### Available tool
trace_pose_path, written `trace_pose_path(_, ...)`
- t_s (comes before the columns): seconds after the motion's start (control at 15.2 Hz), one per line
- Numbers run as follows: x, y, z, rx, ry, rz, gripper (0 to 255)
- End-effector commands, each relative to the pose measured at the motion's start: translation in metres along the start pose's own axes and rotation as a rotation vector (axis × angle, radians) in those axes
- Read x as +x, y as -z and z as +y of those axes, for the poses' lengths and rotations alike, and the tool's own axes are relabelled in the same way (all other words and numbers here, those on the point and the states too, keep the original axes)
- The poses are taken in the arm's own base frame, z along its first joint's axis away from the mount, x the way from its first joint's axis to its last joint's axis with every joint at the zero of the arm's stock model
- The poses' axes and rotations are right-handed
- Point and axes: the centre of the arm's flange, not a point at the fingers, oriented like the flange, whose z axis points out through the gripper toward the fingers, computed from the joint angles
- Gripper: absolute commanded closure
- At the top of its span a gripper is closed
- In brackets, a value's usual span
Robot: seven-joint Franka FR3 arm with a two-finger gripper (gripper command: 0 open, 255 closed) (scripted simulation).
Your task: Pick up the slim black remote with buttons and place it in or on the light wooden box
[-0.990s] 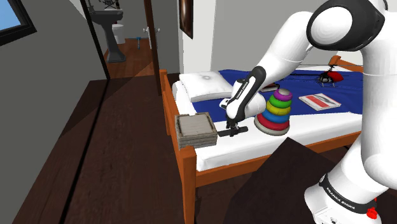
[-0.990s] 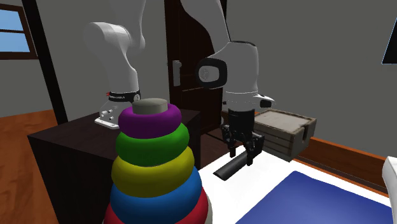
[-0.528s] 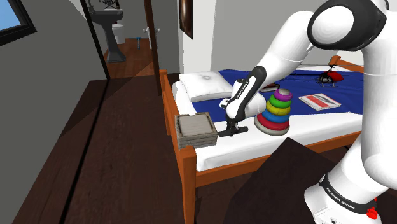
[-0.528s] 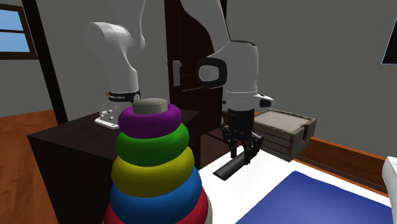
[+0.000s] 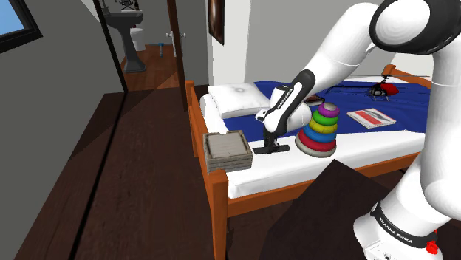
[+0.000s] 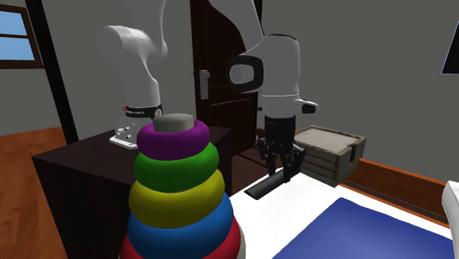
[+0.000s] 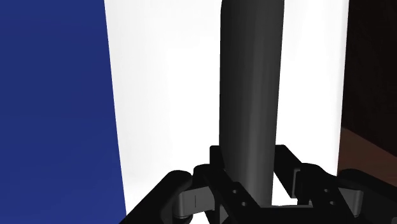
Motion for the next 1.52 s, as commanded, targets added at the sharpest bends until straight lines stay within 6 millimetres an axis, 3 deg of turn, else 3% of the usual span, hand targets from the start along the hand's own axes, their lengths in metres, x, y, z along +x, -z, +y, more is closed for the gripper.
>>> trace_pose_path(0.0,0.0,0.011,0.001,0.0,0.0,0.0,255)
trace_pose_path(1.45,0.001,0.126,0.01,0.0,0.0,0.0,255)
